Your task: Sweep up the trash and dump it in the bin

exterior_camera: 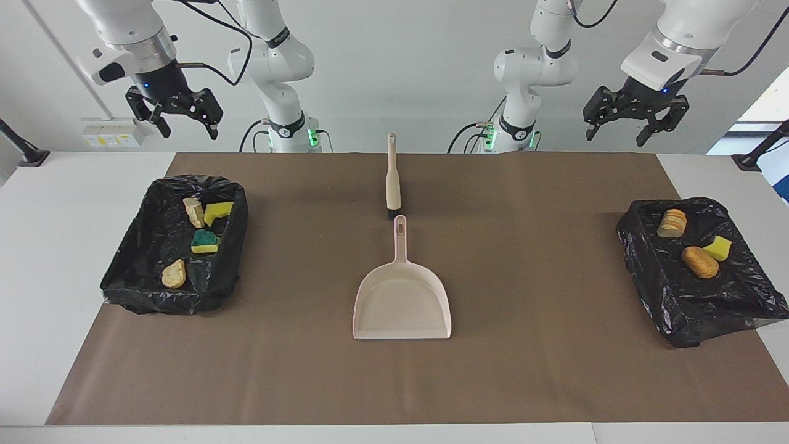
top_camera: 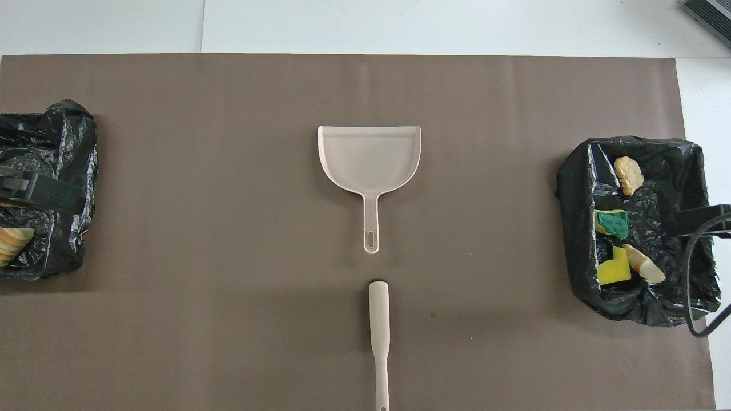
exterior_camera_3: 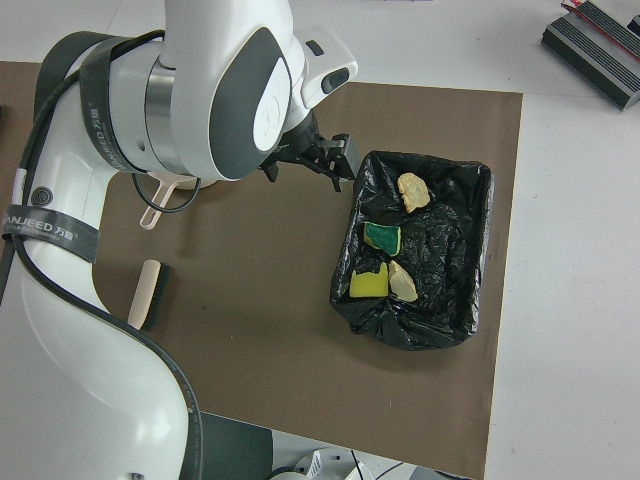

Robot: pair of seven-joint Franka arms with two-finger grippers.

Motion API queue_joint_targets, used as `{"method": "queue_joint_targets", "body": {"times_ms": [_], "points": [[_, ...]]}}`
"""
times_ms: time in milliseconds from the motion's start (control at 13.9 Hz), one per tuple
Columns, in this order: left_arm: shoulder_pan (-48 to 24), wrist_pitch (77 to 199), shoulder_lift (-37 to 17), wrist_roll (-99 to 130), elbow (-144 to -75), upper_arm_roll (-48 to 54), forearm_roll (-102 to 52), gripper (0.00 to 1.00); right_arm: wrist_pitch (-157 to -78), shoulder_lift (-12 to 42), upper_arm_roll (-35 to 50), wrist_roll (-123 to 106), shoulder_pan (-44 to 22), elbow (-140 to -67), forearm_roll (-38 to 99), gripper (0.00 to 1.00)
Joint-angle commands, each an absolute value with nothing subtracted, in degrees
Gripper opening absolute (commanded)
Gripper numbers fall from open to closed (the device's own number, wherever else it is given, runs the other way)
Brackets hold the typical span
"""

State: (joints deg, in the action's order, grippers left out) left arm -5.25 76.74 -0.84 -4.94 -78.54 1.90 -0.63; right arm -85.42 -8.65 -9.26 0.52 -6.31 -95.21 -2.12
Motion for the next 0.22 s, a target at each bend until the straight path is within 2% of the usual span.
{"method": "queue_joint_targets", "body": {"times_ms": [0, 144], "points": [[-4.39, 79.72, 2.64, -5.01, -83.67, 2.11, -1.58, 1.00, -87.35, -8.44, -9.05, -0.35, -5.63, -95.18, -3.43, 1.00], [-4.39, 79.80, 2.81, -5.01, -84.11, 2.20, -1.58, 1.00, -87.36, -8.61, -9.05, -0.35, -5.63, -95.45, -3.43, 1.00]]}}
